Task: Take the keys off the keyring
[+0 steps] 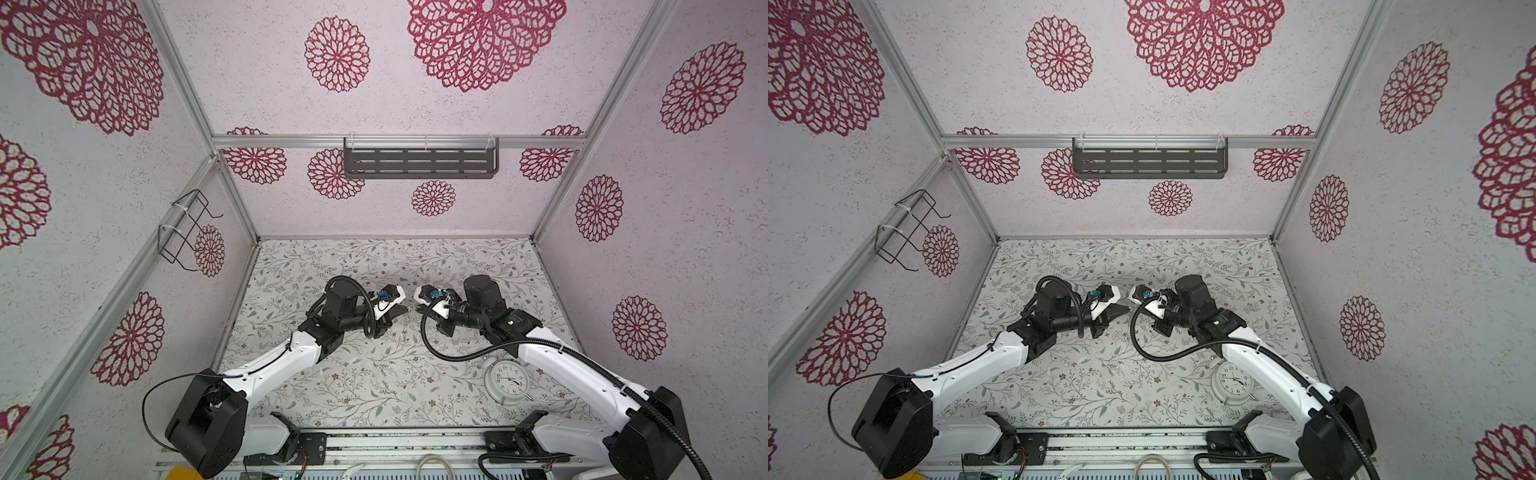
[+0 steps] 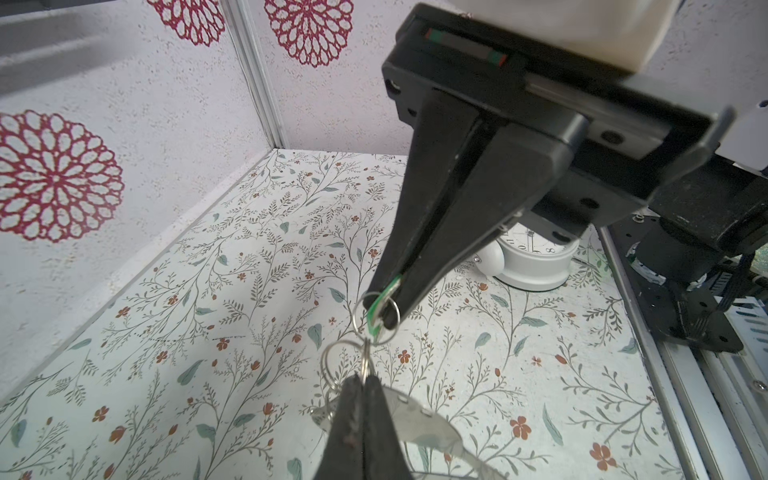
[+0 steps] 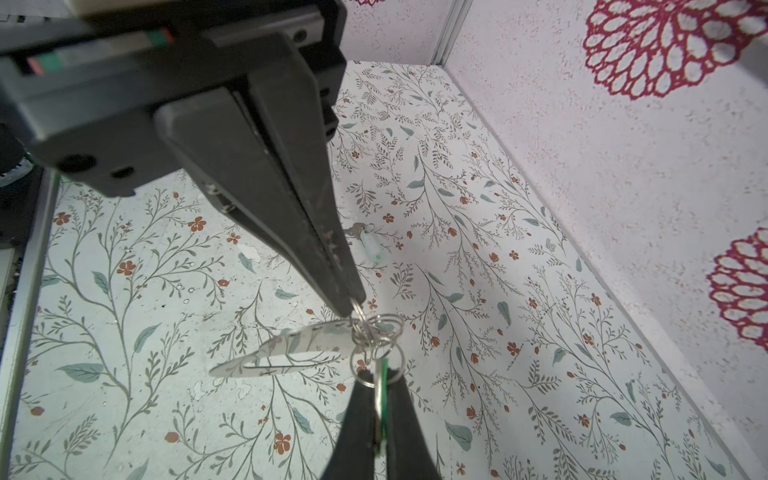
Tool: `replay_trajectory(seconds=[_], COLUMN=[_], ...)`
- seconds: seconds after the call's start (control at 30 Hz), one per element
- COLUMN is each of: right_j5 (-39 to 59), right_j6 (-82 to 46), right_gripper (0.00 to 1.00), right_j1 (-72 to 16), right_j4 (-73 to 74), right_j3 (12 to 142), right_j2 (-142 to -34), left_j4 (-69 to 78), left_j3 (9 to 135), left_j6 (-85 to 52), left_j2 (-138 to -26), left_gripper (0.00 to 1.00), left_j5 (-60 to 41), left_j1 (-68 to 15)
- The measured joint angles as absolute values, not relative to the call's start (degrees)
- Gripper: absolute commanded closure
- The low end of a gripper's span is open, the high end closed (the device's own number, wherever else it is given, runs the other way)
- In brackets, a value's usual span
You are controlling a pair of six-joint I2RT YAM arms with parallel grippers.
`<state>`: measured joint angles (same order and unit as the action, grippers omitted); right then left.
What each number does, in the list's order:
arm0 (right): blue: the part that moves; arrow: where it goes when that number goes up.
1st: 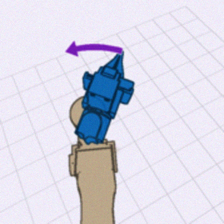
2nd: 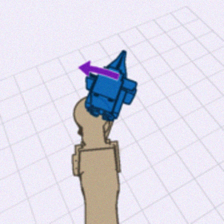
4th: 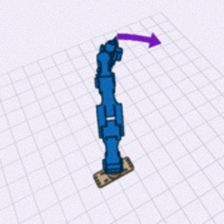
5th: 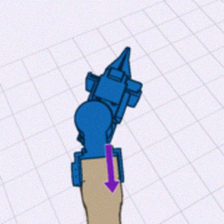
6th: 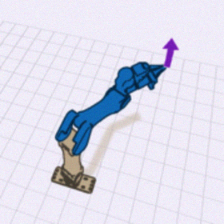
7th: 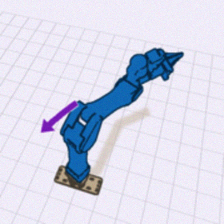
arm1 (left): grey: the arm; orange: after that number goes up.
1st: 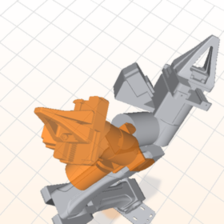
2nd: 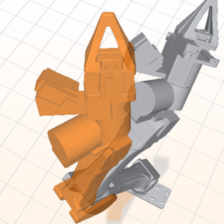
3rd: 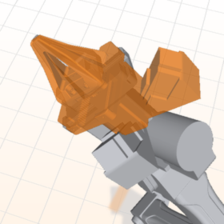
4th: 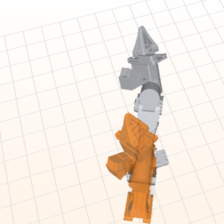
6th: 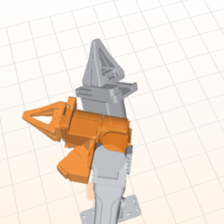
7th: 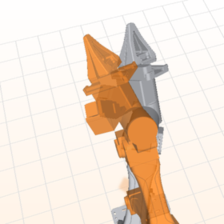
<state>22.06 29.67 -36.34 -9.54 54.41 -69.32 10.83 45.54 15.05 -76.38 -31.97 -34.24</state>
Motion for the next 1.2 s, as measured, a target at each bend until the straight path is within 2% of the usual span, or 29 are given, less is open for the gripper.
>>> replay_trajectory(seconds=[0.23,0.33,0.4,0.5,0.8,1.2], right_j5=[22.2,22.0,21.6,21.4,22.6,25.7], right_j6=[31.6,32.5,33.2,34.2,37.2,39.9], right_gripper=[1.0,1.0,1.0,1.0,1.0,1.0], right_j1=[-37.2,-37.3,-37.3,-37.3,-37.3,-37.3], right_j4=[-13.0,-13.8,-14.1,-14.9,-16.4,-16.6], right_j3=[57.8,58.2,58.3,58.6,60.2,60.2], right_j2=[-70.7,-70.8,-70.8,-71.0,-71.8,-71.6], left_j4=[10.3,9.9,9.5,9.5,11.1,8.6], left_j3=[45.6,45.7,45.7,45.7,44.4,46.8], left_j6=[15.9,15.9,15.4,14.6,12.1,13.1], left_j2=[-76.4,-76.4,-76.4,-76.0,-73.7,-77.3], left_gripper=[1.0,0.76,0.69,0.64,0.56,0.53], left_j5=[-31.8,-31.6,-31.1,-30.5,-29.8,-33.2], left_j1=[-34.6,-34.6,-34.6,-34.2,-32.3,-30.8])
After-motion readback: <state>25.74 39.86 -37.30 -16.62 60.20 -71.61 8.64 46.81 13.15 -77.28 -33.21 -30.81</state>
